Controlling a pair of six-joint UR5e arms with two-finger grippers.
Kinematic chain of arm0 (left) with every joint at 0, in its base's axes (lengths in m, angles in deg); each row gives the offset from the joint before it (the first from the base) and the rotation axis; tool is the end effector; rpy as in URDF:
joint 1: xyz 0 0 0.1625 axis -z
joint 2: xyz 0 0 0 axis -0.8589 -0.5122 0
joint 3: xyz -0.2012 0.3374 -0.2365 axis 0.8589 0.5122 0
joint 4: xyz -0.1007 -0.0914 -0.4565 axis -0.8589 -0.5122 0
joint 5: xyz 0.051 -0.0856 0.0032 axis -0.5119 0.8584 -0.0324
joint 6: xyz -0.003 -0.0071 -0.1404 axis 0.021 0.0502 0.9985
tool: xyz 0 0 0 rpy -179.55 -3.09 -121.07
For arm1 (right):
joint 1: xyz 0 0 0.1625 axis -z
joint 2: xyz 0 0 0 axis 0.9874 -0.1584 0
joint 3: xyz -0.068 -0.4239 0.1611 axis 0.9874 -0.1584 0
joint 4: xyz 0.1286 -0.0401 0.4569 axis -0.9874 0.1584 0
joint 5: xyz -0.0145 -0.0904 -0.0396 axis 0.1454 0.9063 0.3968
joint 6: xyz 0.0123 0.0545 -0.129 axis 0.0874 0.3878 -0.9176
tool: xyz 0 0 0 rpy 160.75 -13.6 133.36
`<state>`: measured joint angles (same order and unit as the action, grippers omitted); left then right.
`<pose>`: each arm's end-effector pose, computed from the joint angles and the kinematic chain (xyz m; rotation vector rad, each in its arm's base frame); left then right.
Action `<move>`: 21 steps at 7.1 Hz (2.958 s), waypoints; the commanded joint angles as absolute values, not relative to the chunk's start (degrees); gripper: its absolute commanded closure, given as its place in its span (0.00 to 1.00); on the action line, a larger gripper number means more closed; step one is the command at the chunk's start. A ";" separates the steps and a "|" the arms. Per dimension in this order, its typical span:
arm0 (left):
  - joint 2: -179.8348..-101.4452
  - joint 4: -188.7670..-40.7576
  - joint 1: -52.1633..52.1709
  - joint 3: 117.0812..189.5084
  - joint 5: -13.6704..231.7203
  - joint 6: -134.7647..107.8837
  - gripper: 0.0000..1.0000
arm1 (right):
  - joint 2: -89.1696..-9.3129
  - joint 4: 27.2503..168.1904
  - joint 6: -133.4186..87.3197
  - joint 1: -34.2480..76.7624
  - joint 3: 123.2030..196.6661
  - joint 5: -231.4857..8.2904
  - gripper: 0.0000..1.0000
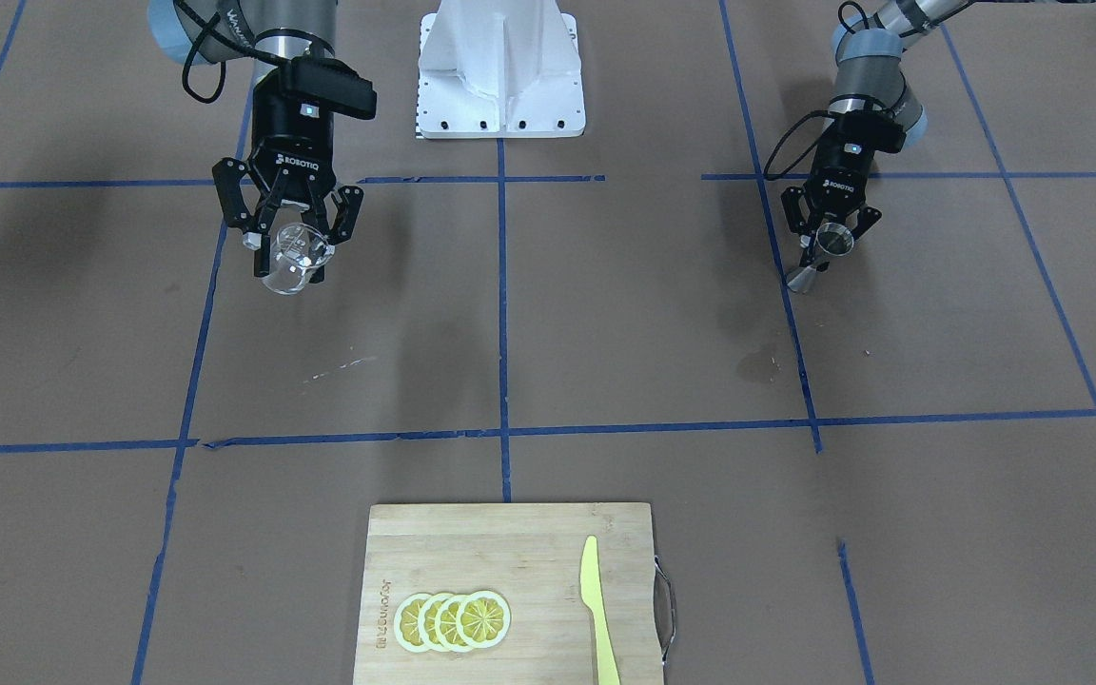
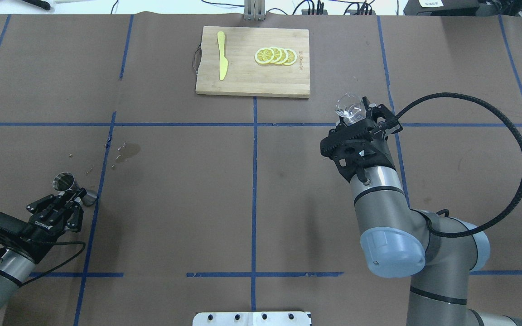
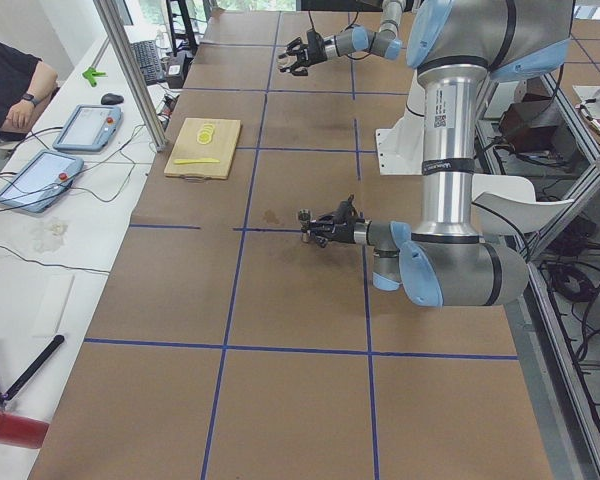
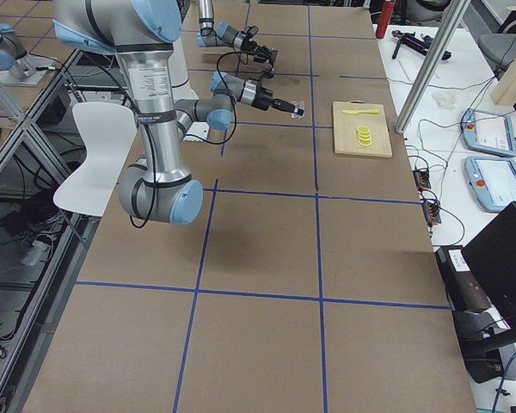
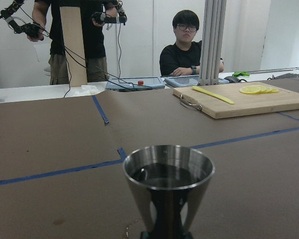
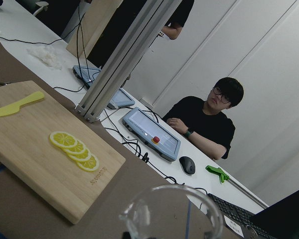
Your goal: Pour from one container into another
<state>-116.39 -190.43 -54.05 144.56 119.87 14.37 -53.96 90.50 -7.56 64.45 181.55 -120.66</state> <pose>0.4609 -0.2945 0.6188 1.2909 0.8935 -0.2045 -0.4914 -0.4081 0.2605 1.2894 -0.2102 -0.0868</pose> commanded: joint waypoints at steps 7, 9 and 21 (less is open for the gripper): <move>-116.56 -190.61 -54.27 144.59 119.48 14.54 0.20 | -53.96 90.50 -7.56 64.45 181.55 -120.66 1.00; -116.48 -191.75 -54.18 145.12 117.12 14.81 0.00 | -53.96 90.50 -7.56 64.45 181.64 -120.66 1.00; -112.00 -203.44 -42.01 156.19 136.37 -1.01 0.00 | -53.88 90.50 -7.56 64.45 181.64 -120.66 1.00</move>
<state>-113.18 -203.44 -46.82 156.14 128.46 -0.47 -53.88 90.50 -7.56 64.45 181.64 -120.66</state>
